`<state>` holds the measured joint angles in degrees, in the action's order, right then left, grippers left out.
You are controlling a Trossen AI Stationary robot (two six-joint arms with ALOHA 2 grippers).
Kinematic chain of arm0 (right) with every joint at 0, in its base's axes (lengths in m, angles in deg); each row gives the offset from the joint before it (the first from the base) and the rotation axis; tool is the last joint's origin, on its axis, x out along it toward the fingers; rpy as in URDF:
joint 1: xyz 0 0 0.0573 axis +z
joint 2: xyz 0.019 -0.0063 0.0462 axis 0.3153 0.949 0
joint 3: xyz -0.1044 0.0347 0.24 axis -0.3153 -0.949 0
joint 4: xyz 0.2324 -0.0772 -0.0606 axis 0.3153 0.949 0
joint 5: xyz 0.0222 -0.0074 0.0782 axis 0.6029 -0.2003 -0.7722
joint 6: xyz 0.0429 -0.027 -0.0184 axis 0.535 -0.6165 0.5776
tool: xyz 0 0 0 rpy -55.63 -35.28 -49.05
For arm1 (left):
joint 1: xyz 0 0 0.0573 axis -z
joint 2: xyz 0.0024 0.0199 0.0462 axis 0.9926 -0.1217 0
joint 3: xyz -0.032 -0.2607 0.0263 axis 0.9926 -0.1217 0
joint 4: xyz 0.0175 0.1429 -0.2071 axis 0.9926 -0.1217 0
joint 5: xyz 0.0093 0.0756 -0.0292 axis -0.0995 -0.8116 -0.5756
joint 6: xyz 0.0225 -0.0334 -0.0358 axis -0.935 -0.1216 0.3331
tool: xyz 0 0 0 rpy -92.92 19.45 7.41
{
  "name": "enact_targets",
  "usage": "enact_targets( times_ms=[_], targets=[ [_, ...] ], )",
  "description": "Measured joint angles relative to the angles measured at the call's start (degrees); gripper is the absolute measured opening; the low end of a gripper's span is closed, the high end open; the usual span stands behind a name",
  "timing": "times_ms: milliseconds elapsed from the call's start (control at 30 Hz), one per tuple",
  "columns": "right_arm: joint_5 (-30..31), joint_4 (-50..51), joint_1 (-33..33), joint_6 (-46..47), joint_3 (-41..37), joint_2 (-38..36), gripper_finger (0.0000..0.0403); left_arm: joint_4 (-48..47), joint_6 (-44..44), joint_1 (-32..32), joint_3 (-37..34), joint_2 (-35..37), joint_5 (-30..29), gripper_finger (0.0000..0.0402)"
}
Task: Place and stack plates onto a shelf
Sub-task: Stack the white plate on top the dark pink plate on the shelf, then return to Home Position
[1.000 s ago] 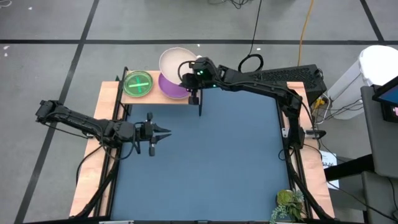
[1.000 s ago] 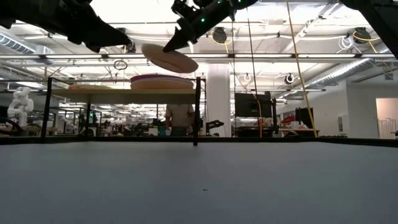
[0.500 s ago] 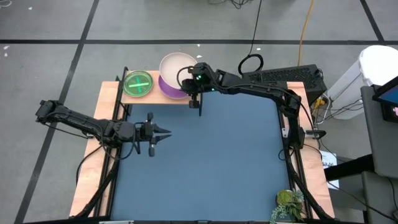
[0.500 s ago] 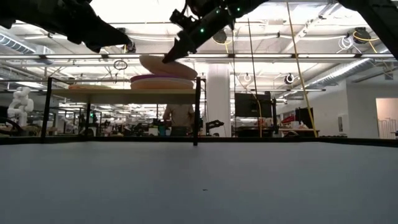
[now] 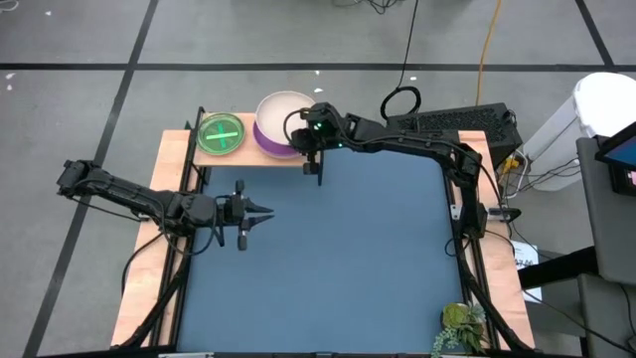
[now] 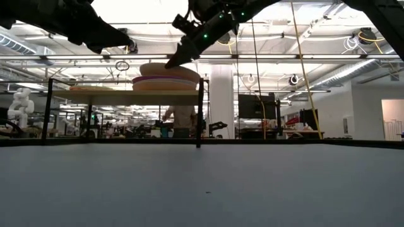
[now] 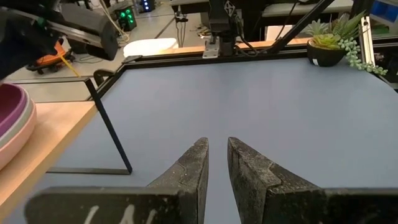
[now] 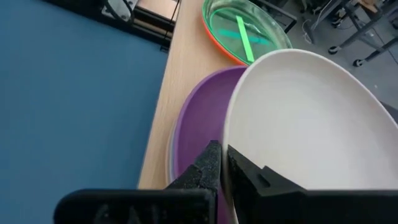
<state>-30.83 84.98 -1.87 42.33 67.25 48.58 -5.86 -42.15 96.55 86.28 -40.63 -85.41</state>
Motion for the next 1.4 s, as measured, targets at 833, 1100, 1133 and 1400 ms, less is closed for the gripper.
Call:
enact_targets(
  times_ms=[833,1100,1133,1400],
  targets=[
    [6.2,1.2,0.6,2.4,0.0,-2.2,0.0099,-0.8,0.3,0.0,0.0,0.0,0.0,0.0067],
    [6.1,5.0,1.8,6.1,0.0,-4.4,0.0079,-1.1,0.4,0.0,0.0,0.0,0.0,0.0067],
    [6.1,5.8,2.2,6.8,0.0,-4.8,0.0076,-1.1,0.4,0.0,0.0,0.0,0.0,0.0067],
    [6.0,12.4,6.5,13.6,-0.3,-9.1,0.0047,-0.6,0.4,0.1,0.0,0.0,0.0,0.0067]
  ],
)
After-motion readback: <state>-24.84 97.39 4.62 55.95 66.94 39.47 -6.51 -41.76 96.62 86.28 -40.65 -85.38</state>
